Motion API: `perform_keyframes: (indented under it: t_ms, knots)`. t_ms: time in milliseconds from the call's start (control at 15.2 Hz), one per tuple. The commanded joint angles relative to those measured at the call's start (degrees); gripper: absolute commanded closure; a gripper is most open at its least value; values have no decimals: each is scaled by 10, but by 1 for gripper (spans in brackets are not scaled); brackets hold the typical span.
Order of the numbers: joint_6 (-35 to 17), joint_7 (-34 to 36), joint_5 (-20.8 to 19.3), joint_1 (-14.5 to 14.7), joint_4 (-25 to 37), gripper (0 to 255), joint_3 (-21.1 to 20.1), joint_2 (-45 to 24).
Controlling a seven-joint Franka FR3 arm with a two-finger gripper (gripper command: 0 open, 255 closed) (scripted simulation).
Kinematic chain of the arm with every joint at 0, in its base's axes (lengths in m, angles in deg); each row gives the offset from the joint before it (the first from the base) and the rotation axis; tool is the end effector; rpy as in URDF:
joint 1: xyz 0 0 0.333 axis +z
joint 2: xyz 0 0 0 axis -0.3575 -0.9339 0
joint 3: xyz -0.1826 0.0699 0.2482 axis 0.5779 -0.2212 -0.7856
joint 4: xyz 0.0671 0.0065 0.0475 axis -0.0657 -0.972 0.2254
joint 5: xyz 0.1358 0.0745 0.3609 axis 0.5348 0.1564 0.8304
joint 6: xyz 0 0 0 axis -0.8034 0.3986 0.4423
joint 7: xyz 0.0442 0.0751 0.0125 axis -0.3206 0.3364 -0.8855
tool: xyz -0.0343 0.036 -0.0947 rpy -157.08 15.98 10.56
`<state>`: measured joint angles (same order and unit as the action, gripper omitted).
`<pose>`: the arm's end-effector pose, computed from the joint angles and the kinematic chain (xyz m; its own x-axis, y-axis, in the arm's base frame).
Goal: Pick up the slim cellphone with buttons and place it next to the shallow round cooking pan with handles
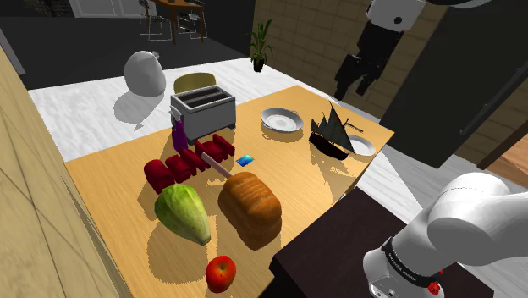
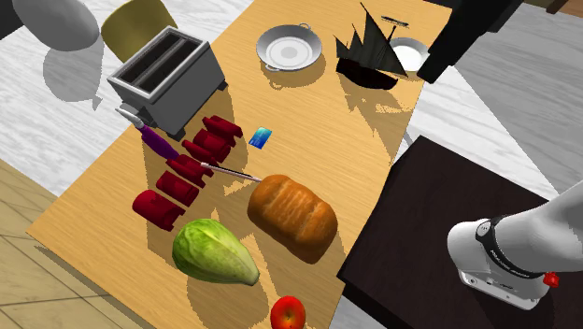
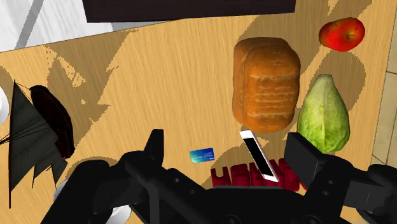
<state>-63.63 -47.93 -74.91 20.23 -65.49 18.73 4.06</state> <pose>0.3288 0.0178 0.5970 0.9938 -0.0876 0.0687 -0.0876 -0.9961 -0.0028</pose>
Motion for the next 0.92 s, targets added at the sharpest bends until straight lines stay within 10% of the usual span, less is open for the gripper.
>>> perform_keyframes:
  t_ms: [0, 858]
  knots:
    - [0, 0, 0, 0, 0, 0, 0, 0]
    - [-289, 45, -43, 16, -92, 0, -94, -155]
